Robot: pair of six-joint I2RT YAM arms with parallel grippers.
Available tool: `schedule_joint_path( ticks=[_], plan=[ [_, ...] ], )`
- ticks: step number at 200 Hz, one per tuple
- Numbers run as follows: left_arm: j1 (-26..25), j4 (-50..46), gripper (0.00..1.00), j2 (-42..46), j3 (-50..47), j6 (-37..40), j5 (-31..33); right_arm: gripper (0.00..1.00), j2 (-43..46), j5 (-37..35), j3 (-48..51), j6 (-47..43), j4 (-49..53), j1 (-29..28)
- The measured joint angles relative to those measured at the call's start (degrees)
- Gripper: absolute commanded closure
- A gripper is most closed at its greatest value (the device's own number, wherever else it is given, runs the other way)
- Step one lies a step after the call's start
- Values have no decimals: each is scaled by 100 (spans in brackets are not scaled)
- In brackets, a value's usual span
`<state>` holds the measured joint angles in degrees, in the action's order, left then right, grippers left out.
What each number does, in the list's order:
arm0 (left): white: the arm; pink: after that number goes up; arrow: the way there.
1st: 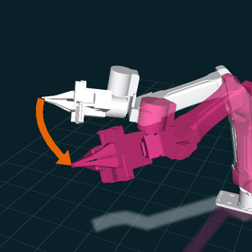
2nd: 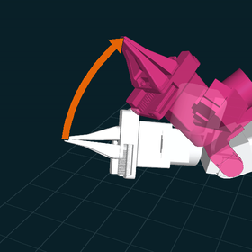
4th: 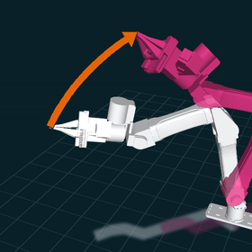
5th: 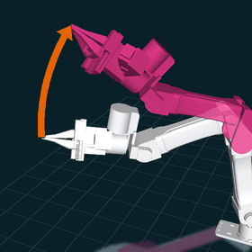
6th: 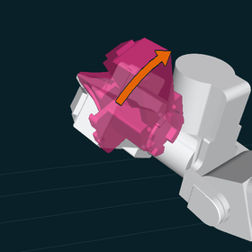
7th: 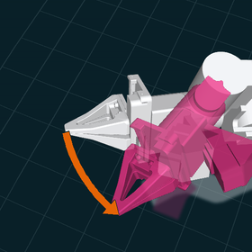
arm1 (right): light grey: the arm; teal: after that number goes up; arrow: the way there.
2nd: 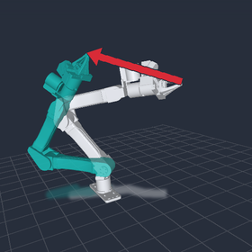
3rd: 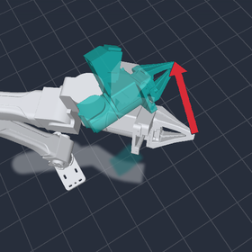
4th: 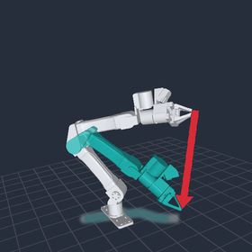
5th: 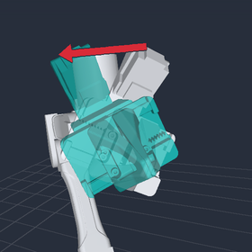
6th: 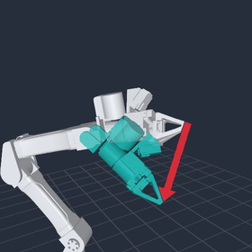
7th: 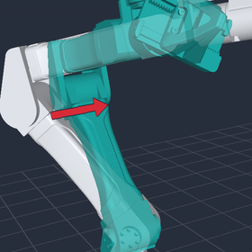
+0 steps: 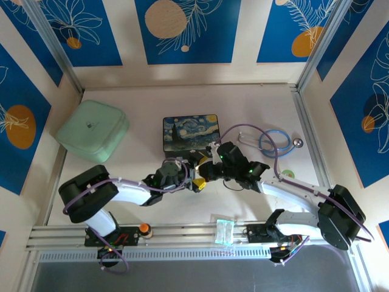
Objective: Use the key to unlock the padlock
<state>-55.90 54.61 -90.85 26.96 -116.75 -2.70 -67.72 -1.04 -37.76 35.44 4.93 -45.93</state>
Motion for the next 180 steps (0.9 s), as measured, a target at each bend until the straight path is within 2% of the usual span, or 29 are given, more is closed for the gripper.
schedule_joint_path(
  ticks=[27, 41, 87, 118, 180],
  plan=[
    [-7, 70, 31, 0, 0, -129, 98, 100, 9, 2, 107, 70, -155, -26],
    [-11, 39, 40, 0, 0, -136, 138, 100, 46, 2, 195, 92, -166, -26],
    [-11, -490, 52, 120, 155, -68, 125, 100, 382, -4, 328, 146, -46, -24],
    [-4, -562, 67, 109, 240, -26, 125, 100, 564, -17, 376, 153, 11, -17],
    [-4, -1071, 82, 107, 247, 68, 127, 100, 863, -24, 553, 219, 61, 68]
  ],
)
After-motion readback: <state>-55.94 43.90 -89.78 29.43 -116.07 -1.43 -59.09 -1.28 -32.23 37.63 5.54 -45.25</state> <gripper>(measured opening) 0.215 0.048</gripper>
